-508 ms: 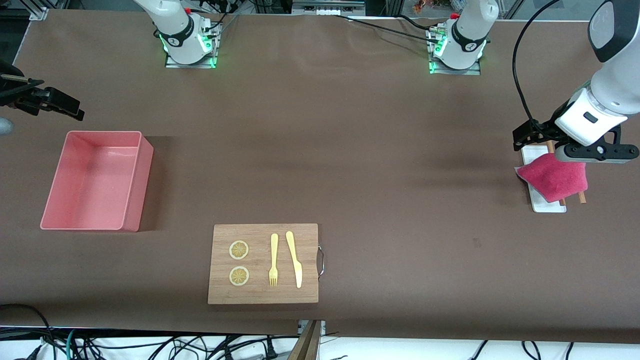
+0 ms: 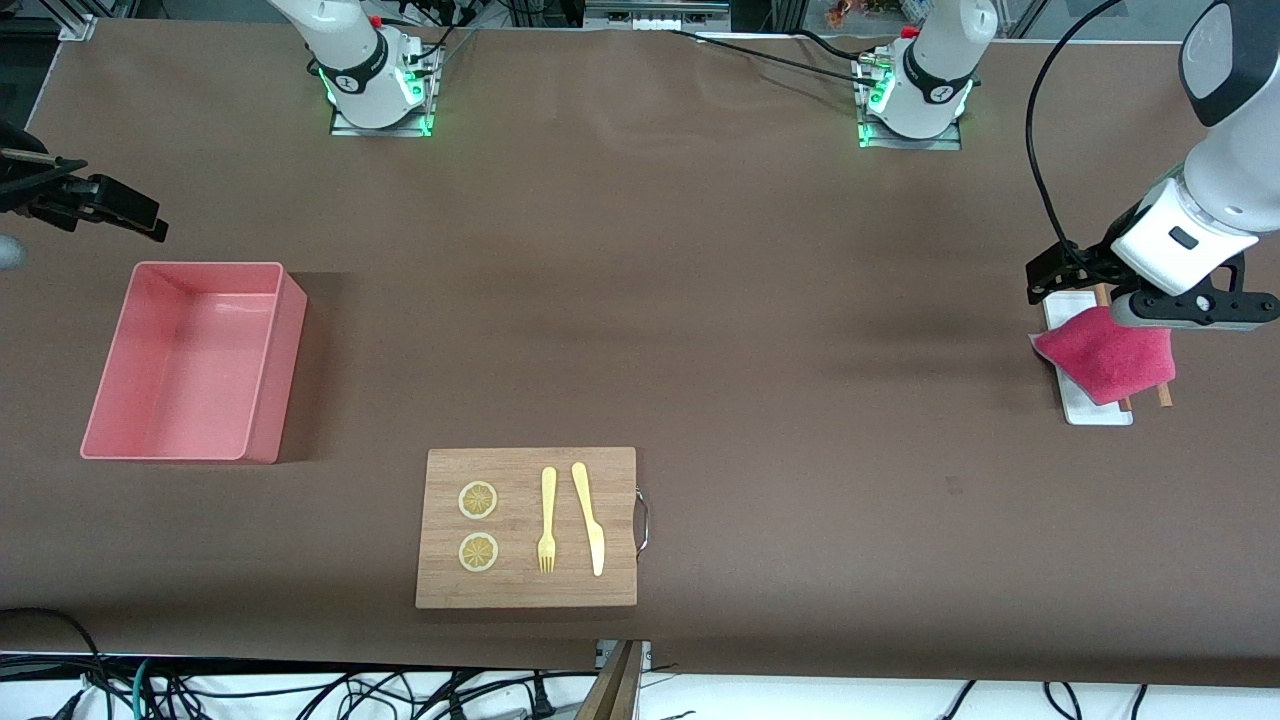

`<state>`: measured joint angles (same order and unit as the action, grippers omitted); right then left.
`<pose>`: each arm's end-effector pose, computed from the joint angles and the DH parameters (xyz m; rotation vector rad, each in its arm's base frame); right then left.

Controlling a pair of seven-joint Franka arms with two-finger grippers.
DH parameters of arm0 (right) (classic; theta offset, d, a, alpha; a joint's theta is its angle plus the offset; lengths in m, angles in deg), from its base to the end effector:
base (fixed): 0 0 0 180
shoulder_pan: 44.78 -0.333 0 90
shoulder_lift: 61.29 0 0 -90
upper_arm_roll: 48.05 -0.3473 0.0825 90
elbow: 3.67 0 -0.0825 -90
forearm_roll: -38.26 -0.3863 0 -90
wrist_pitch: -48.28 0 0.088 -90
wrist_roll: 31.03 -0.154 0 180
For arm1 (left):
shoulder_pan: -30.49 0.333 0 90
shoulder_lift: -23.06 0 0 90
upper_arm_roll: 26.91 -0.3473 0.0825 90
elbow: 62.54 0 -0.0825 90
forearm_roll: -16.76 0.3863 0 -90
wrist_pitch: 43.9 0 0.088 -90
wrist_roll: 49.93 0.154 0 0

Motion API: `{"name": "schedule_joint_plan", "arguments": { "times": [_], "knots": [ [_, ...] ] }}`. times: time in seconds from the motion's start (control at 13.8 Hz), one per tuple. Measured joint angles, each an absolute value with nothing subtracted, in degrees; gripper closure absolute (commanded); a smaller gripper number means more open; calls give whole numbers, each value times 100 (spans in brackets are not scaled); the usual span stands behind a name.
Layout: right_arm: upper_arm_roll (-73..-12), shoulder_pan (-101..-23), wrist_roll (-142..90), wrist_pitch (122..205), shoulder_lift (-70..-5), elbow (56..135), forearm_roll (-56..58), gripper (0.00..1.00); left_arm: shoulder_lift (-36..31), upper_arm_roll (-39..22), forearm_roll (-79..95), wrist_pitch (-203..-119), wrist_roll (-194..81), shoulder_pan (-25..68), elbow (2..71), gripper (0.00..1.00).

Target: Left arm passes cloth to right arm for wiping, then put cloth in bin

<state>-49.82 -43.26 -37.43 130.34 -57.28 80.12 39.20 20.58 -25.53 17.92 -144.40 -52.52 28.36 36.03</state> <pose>0.5616 -0.0009 0.6090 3.1132 -0.1695 -0.1547 0.5780 -0.0325 0.5285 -3.1221 0.0309 0.0134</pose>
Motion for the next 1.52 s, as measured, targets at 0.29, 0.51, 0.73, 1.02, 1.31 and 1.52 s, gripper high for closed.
{"name": "schedule_joint_plan", "arguments": {
  "times": [0.29, 0.51, 0.73, 1.02, 1.31, 1.52],
  "knots": [
    [-4977, -4324, -3685, 13035, -5727, 8012, 3922, 0, 1940, -2555, 1792, -14372, -5248, 2836, 3582, 0],
    [-4974, -4319, -3668, 13036, -5723, 8012, 3922, 0, 1823, -2576, 1792, -14372, -5214, 2842, 3572, 0],
    [-4974, -4318, -3667, 13040, -5723, 8012, 3922, 0, 1784, -2601, 1792, -14372, -5174, 2852, 3553, 0],
    [-4974, -4318, -3665, 13046, -5722, 8012, 3922, 0, 1776, -2601, 1792, -14277, -5171, 2853, 3552, 0],
    [-4974, -4318, -3665, 13048, -5722, 8012, 3922, 0, 1767, -2601, 1792, -14249, -5171, 2853, 3552, 0],
    [-4974, -4318, -3664, 13049, -5722, 8012, 3922, 0, 1764, -2601, 1792, -14215, -5170, 2853, 3550, 0]
  ]
}}
